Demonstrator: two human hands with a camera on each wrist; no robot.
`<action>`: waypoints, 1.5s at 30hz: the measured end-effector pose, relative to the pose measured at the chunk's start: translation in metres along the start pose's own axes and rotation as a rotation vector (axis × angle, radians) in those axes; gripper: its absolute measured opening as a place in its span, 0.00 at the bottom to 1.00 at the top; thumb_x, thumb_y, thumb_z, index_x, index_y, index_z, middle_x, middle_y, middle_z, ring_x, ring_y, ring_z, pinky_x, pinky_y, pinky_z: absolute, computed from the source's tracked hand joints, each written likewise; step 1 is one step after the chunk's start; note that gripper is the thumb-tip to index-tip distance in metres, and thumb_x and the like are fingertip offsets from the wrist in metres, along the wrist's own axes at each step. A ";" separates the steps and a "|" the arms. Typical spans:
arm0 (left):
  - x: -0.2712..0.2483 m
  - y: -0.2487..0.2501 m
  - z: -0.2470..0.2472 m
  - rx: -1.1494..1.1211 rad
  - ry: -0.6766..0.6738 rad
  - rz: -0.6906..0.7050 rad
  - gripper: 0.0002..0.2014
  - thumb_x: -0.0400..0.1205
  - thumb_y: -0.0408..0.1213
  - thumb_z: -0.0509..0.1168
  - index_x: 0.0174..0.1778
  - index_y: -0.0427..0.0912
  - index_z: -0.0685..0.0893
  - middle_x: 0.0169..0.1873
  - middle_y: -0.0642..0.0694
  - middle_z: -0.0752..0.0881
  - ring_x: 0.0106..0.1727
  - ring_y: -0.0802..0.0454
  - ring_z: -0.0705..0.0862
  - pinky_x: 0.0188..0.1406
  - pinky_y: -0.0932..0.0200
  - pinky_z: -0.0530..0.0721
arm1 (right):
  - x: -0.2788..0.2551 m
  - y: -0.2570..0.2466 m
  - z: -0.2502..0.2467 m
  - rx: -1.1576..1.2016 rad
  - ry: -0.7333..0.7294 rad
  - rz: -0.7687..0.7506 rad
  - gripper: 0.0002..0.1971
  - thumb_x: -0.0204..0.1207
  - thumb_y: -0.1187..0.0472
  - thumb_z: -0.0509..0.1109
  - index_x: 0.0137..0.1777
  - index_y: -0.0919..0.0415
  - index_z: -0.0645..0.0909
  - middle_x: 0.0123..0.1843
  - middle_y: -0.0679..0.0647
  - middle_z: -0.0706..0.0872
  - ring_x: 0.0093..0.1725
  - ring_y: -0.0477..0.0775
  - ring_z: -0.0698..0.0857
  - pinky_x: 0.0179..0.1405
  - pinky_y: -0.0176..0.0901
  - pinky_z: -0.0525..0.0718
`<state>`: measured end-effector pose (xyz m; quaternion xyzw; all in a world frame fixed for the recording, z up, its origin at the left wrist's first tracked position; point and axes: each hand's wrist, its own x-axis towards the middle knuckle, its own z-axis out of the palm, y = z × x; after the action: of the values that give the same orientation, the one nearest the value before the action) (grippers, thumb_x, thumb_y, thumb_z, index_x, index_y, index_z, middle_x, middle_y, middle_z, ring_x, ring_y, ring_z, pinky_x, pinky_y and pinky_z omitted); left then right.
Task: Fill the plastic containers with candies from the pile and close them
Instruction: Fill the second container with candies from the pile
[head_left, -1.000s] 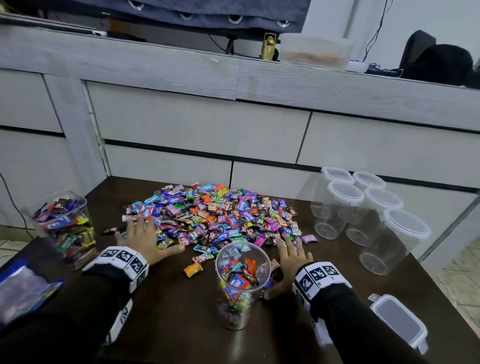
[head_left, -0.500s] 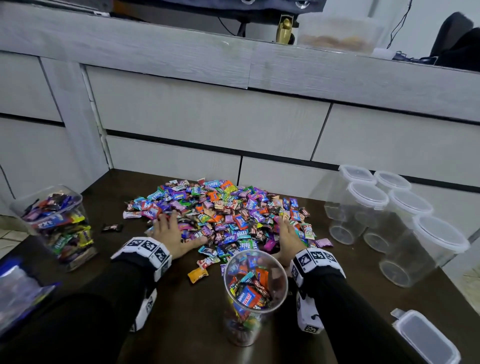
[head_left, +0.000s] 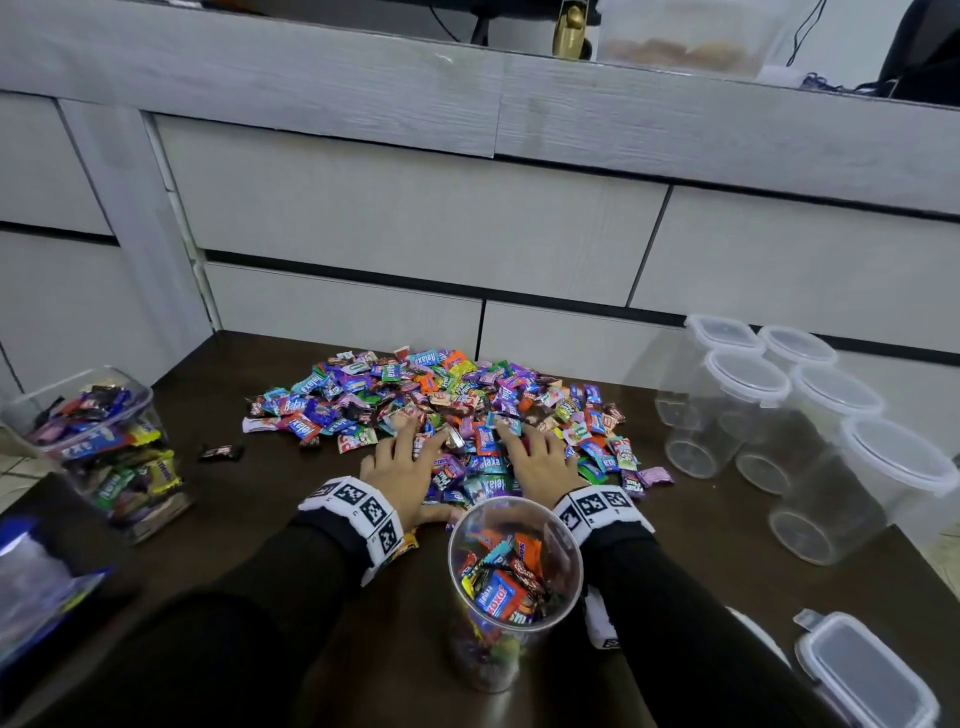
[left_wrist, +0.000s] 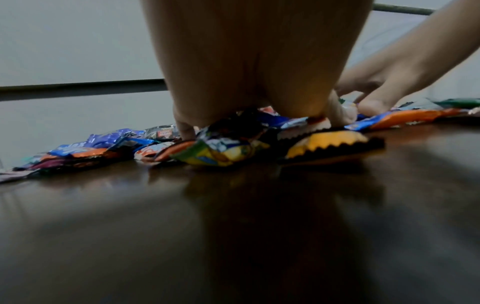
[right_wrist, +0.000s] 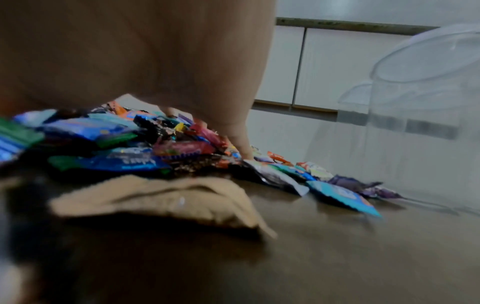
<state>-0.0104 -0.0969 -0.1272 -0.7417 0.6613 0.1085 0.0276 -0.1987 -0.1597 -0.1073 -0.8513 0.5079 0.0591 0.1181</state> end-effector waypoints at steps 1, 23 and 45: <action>0.000 0.003 0.000 0.010 0.025 0.013 0.51 0.75 0.66 0.66 0.86 0.58 0.42 0.85 0.42 0.41 0.82 0.35 0.54 0.76 0.37 0.64 | -0.001 -0.001 -0.001 -0.027 0.012 -0.010 0.53 0.70 0.38 0.73 0.84 0.45 0.39 0.84 0.58 0.48 0.82 0.70 0.50 0.75 0.76 0.59; -0.005 0.012 -0.016 -0.202 0.030 0.109 0.31 0.85 0.50 0.63 0.82 0.52 0.59 0.72 0.35 0.65 0.68 0.37 0.77 0.66 0.45 0.78 | 0.002 0.006 0.001 0.000 0.040 -0.049 0.49 0.65 0.25 0.51 0.83 0.51 0.49 0.83 0.58 0.55 0.81 0.65 0.56 0.80 0.60 0.58; -0.043 0.014 -0.072 -0.550 0.413 0.189 0.05 0.86 0.45 0.63 0.55 0.51 0.76 0.42 0.59 0.81 0.29 0.70 0.76 0.28 0.72 0.70 | -0.060 0.021 -0.058 0.645 0.556 -0.095 0.07 0.74 0.66 0.70 0.50 0.57 0.84 0.43 0.52 0.87 0.28 0.52 0.79 0.28 0.29 0.71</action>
<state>-0.0193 -0.0698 -0.0467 -0.6631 0.6648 0.1323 -0.3176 -0.2471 -0.1337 -0.0415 -0.7767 0.4730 -0.3399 0.2397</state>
